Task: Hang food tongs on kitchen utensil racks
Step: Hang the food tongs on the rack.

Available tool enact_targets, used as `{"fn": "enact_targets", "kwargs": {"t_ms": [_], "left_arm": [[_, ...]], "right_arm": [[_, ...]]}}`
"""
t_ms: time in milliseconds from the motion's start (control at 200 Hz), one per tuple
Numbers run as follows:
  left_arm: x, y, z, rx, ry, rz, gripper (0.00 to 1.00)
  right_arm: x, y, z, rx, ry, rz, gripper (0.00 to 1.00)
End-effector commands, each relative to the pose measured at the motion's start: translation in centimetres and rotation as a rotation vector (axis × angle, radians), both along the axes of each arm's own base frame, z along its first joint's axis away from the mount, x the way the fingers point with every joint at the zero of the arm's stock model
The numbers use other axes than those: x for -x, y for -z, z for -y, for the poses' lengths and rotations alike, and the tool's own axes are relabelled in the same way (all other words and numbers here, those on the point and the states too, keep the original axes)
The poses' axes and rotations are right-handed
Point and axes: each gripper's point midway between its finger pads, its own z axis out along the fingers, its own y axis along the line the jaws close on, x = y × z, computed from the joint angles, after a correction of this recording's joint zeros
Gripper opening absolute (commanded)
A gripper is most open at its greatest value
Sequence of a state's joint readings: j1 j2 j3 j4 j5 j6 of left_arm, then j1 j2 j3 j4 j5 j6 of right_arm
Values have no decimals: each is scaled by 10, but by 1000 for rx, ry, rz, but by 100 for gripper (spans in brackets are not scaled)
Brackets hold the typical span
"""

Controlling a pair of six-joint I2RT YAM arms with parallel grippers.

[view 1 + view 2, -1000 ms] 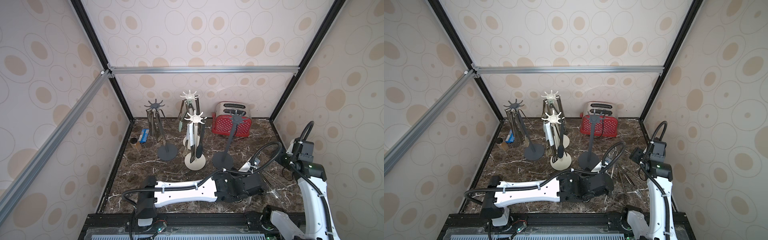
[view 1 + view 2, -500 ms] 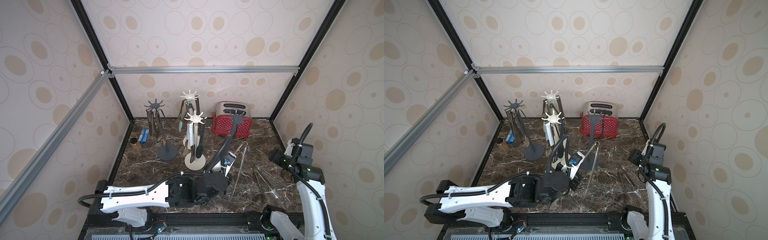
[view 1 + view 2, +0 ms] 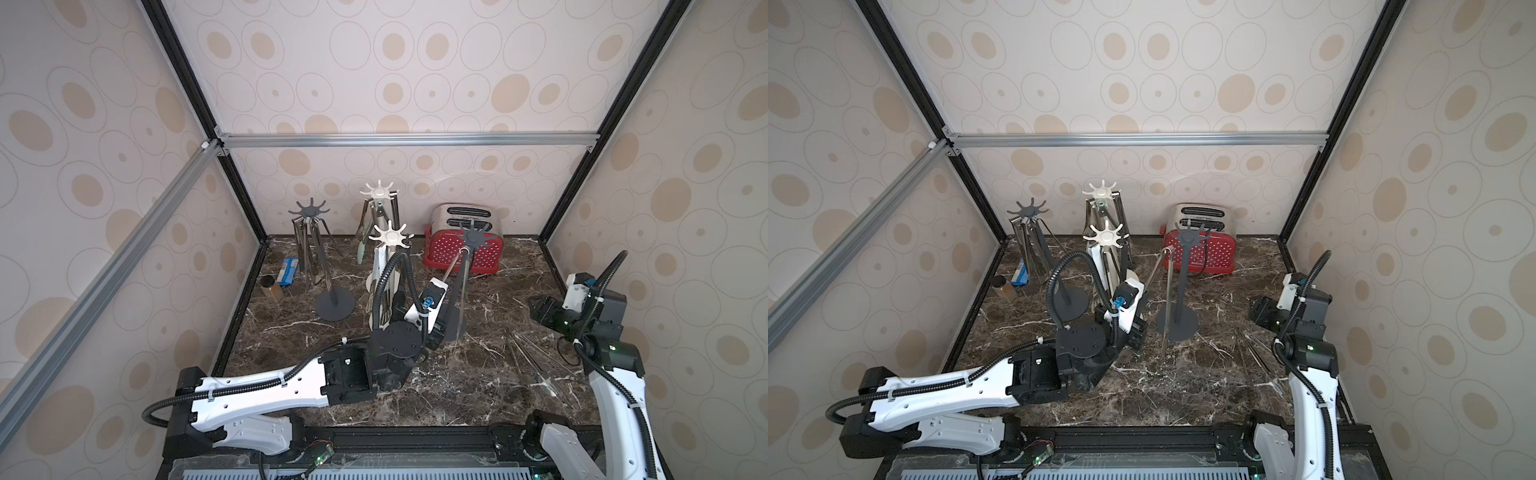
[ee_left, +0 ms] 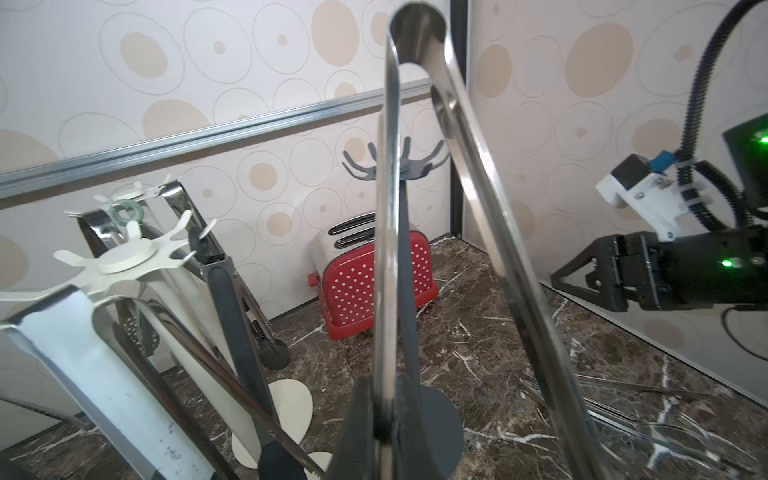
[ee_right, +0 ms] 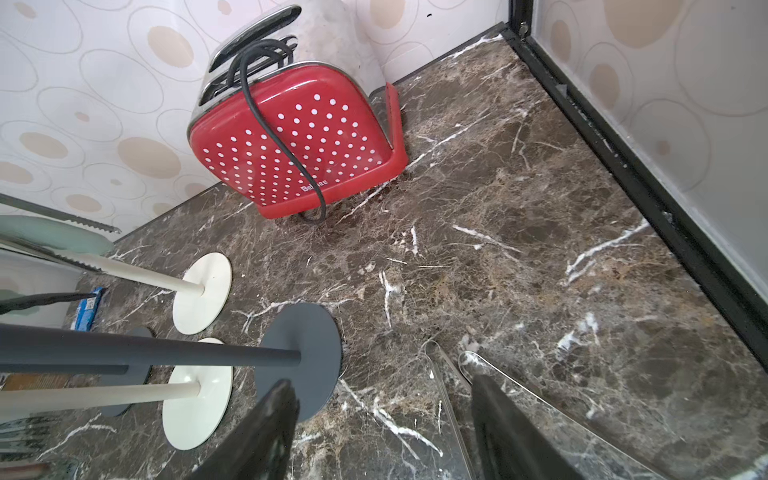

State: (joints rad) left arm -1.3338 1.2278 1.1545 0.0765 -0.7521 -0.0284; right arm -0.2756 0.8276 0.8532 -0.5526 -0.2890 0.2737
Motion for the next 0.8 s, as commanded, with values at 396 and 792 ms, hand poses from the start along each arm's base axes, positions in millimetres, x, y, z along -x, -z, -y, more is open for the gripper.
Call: {"fn": "enact_targets", "kwargs": {"t_ms": [396,792], "left_arm": [[-32,-21,8,113,122,-32,0],[-52,-11,13,134,141,-67,0]], "right_arm": [[-15,9,-10,-8,-105,0,69],[-17,16,-11,-8,-118,-18,69]]}}
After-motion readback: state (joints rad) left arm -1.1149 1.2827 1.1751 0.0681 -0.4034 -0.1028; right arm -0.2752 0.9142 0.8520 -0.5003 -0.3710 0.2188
